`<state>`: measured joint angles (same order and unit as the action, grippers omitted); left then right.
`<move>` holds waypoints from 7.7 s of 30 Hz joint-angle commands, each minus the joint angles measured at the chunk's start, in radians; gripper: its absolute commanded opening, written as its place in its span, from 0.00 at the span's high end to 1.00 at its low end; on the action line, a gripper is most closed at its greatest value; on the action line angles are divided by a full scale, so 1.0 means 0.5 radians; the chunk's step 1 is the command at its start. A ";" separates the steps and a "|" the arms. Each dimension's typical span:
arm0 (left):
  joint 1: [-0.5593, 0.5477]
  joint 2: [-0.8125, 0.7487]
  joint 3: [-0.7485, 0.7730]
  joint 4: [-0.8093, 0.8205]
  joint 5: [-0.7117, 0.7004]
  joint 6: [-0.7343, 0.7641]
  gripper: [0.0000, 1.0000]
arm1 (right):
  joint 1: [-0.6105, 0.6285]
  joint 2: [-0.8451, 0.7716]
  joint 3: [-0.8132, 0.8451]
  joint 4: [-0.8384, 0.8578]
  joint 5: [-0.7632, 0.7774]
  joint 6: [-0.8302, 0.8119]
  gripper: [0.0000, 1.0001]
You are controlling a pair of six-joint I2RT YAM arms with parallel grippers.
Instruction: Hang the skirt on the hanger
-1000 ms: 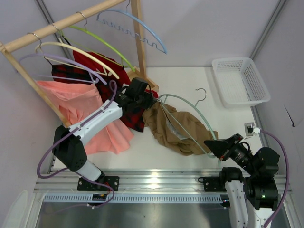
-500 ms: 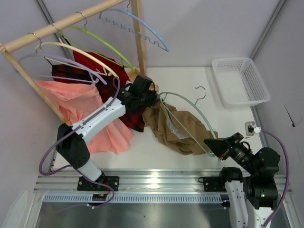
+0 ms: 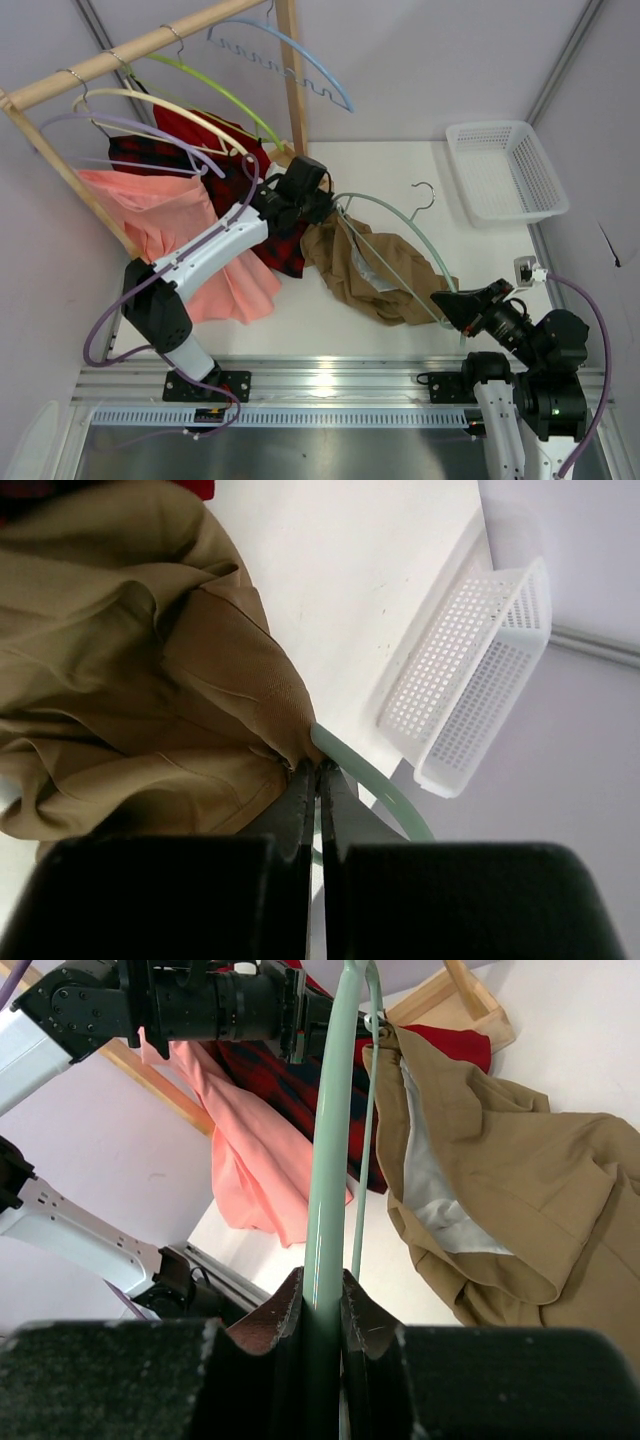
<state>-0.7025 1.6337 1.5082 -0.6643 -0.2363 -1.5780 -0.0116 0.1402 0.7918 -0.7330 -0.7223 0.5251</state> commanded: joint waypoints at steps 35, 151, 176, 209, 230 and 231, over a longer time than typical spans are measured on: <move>-0.160 -0.423 -0.482 0.632 -0.319 1.214 1.00 | 0.011 -0.020 0.043 0.604 0.000 0.131 1.00; -0.460 -0.430 -0.369 1.406 -0.374 4.843 1.00 | -0.004 0.106 0.242 -0.249 0.936 -0.170 0.35; -0.390 0.031 0.488 0.307 -0.988 3.984 1.00 | 0.198 0.406 -0.755 0.671 0.723 0.122 0.37; -0.316 -0.386 -0.074 0.252 -0.923 3.791 1.00 | 1.646 1.572 -0.602 1.319 2.055 -0.596 0.22; -0.258 -0.552 -0.178 0.227 -0.840 3.757 1.00 | 1.904 1.990 -0.510 1.426 2.196 -0.710 0.13; -0.258 -0.561 -0.188 0.224 -0.834 3.754 1.00 | 1.910 2.005 -0.507 1.432 2.236 -0.710 0.12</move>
<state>-0.8398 1.4178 1.4193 -0.5705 -0.6590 0.3145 0.9298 1.1240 0.4931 -0.0681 0.3374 0.1837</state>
